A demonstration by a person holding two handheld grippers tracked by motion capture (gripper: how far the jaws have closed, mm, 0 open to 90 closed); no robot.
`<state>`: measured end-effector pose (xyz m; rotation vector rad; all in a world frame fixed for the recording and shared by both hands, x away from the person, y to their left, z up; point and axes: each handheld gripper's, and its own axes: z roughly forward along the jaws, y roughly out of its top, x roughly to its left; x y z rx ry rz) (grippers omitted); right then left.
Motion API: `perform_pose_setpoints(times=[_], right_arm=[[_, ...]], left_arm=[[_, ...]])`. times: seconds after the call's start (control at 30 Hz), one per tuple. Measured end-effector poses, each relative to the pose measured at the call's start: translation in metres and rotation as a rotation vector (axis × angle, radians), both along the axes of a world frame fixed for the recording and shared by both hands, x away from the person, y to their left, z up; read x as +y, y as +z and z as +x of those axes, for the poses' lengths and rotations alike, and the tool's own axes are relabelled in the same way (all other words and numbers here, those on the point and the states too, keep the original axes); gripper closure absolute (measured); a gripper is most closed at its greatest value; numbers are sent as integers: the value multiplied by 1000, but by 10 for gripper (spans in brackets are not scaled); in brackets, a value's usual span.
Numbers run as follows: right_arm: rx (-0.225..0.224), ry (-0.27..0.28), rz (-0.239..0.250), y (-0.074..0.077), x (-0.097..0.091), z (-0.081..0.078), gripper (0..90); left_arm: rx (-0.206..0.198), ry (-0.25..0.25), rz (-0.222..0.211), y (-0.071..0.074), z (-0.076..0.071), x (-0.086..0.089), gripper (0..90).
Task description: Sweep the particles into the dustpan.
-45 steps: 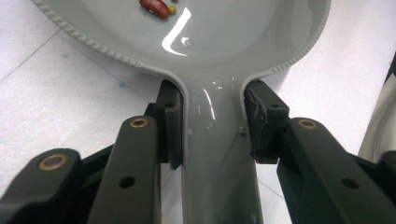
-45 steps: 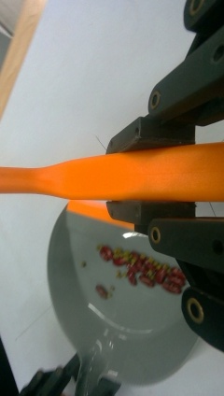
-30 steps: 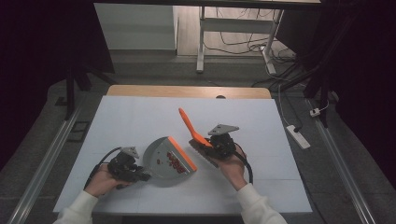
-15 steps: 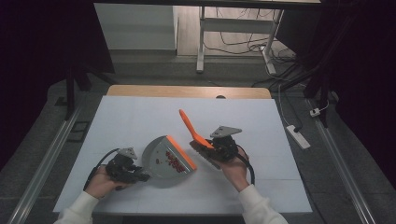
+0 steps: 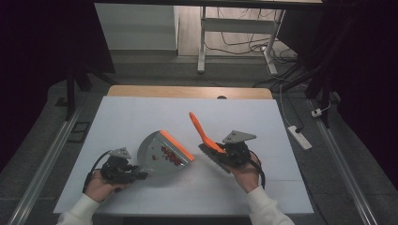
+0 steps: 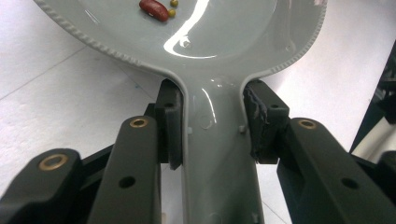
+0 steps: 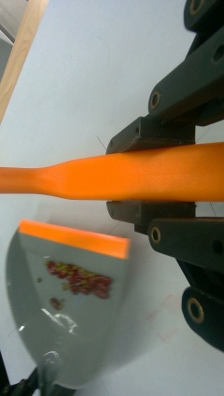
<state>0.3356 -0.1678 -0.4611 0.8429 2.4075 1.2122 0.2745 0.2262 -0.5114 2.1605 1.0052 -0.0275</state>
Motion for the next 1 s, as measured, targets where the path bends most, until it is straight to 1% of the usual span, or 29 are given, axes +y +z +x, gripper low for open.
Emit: perform_pose_setpoints(times=[0.2, 0.27, 0.37, 0.43, 0.57, 0.7, 0.83, 0.9, 0.93, 1.0], right_arm=[[-7, -13, 2, 0, -19, -11, 694], [-9, -19, 4, 0, -25, -13, 694], [-14, -23, 3, -1, -32, -16, 694], [-12, -27, 3, -2, -35, -16, 694], [-9, -35, 0, -3, -40, -17, 694], [-7, -43, -20, -6, -46, -17, 694], [-2, -50, -16, -7, -53, -17, 694], [-3, -51, -15, -6, -55, -18, 694], [-3, -49, -16, -6, -56, -19, 694], [-10, -41, -29, -5, -57, -19, 694]], left_arm=[[-16, 38, -12, 2, -3, 3, 622], [-19, 49, -22, 3, -5, 4, 622], [-24, 65, -24, 3, -7, 6, 622], [-26, 70, -28, 3, -7, 7, 622], [-34, 106, -37, 3, -10, 11, 622], [-39, 136, -48, 1, -14, 12, 622], [-43, 156, -52, 0, -17, 13, 622], [-43, 163, -53, 0, -18, 13, 622], [-47, 179, -57, 0, -19, 13, 622], [-52, 195, -62, -1, -20, 13, 621]])
